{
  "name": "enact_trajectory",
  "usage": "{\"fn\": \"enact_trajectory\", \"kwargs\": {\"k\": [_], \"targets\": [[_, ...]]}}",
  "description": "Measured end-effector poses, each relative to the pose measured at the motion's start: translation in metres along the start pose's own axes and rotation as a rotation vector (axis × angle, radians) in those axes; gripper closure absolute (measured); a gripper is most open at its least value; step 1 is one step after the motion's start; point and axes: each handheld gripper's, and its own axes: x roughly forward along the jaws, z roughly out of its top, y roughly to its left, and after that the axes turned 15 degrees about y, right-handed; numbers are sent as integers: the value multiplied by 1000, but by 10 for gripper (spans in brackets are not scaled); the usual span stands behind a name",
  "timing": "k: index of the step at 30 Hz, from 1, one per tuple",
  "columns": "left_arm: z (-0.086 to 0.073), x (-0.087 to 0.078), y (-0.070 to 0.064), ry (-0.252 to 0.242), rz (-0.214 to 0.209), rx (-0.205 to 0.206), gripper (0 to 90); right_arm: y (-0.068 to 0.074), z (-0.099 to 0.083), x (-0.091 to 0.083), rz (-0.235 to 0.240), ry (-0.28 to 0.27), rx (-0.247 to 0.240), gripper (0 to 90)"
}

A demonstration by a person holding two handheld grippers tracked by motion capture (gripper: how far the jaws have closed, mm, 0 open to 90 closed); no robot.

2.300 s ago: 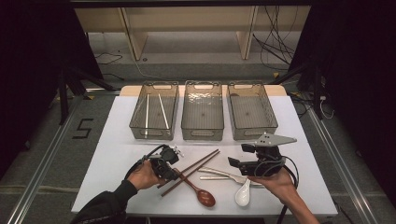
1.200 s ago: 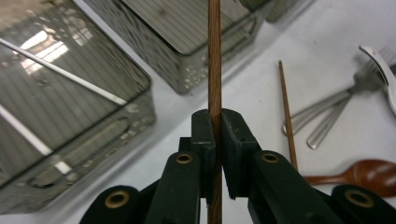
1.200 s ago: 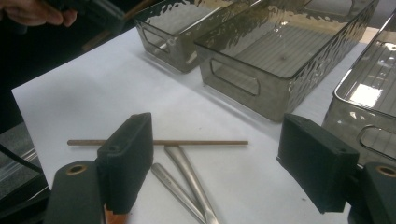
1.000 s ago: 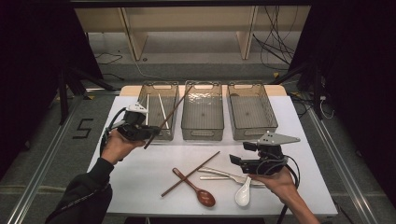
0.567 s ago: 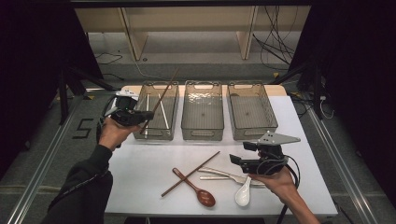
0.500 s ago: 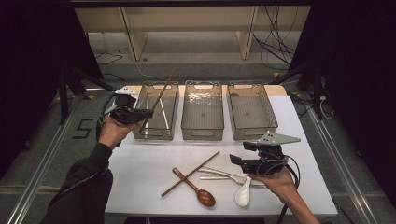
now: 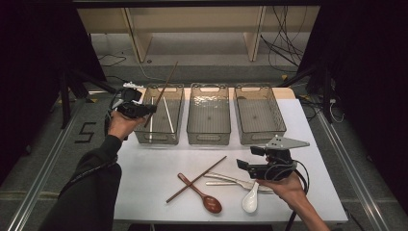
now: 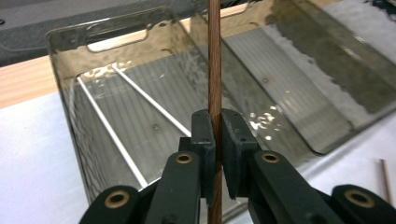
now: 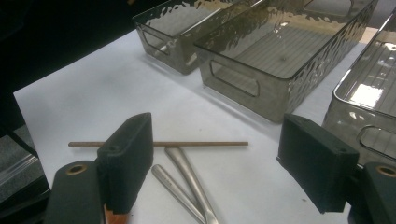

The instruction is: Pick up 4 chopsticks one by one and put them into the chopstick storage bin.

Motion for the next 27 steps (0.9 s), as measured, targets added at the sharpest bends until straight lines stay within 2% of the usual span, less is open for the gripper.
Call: {"fn": "enact_trajectory", "kwargs": {"k": [6,17,27], "targets": [[2,12,8,8,16,-26,836,0,0,0,1,-1,-1,274],[6,27,12,30,53,-27,835,0,0,0,2,-2,-6,274],[1,35,15,49,57,-44,835,0,0,0,2,-2,-8,274]]}}
